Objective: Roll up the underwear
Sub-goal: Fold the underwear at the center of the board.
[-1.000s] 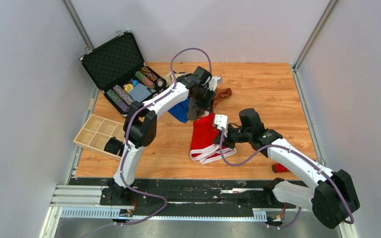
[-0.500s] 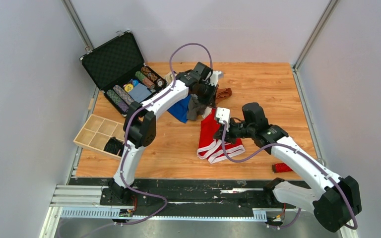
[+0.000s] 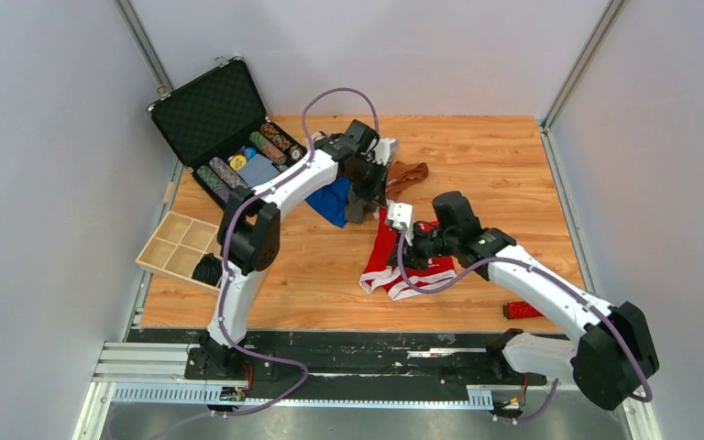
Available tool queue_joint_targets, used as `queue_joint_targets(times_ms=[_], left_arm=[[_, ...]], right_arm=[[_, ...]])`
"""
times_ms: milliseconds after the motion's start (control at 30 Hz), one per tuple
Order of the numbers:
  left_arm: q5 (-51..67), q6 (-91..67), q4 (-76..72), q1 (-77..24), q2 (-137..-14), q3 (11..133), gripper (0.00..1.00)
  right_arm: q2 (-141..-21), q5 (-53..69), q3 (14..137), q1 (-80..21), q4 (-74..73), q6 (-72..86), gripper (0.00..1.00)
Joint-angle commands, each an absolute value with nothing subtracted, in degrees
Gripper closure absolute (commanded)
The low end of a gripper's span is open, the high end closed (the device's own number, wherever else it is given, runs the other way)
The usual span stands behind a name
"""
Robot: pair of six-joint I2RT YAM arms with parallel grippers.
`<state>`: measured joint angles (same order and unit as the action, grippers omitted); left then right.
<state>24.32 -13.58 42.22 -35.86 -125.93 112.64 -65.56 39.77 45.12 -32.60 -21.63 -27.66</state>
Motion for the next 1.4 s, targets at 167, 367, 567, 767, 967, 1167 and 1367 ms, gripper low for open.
queue_joint_targets(times_ms=[167,367,567,767,967,1167,1367], left_arm=[[27.7,-9.3,43.6,-25.2,-113.8,103.6,1.00],[28.0,-5.5,47.1,-20.1,-108.5,99.5,1.00],[27.4,-5.4,47.8,-18.9,-107.6,100.4,1.00],[29.5,-9.0,47.0,-20.5,-112.7,103.8,1.00],[30.2,-10.1,45.0,-25.9,-118.5,108.9,1.00],[28.1,-11.0,43.7,-30.1,-124.4,116.0,1.00],[25.5,-10.5,43.1,-33.3,-129.6,122.2,1.00]], right_arm=[[-77.8,43.6,56.2,-44.2,-15.8,-23.5,1.00],[-88.6,44.6,67.8,-48.8,-14.2,-22.7,1.00],[-88.9,42.9,68.8,-49.2,-13.8,-22.9,1.00],[-83.1,40.4,61.1,-44.2,-14.2,-22.5,1.00],[-77.8,40.7,55.3,-38.7,-16.2,-24.7,1.00],[-72.9,40.6,50.2,-34.0,-17.3,-24.9,1.00],[-70.9,41.2,46.4,-28.7,-17.9,-25.8,1.00]])
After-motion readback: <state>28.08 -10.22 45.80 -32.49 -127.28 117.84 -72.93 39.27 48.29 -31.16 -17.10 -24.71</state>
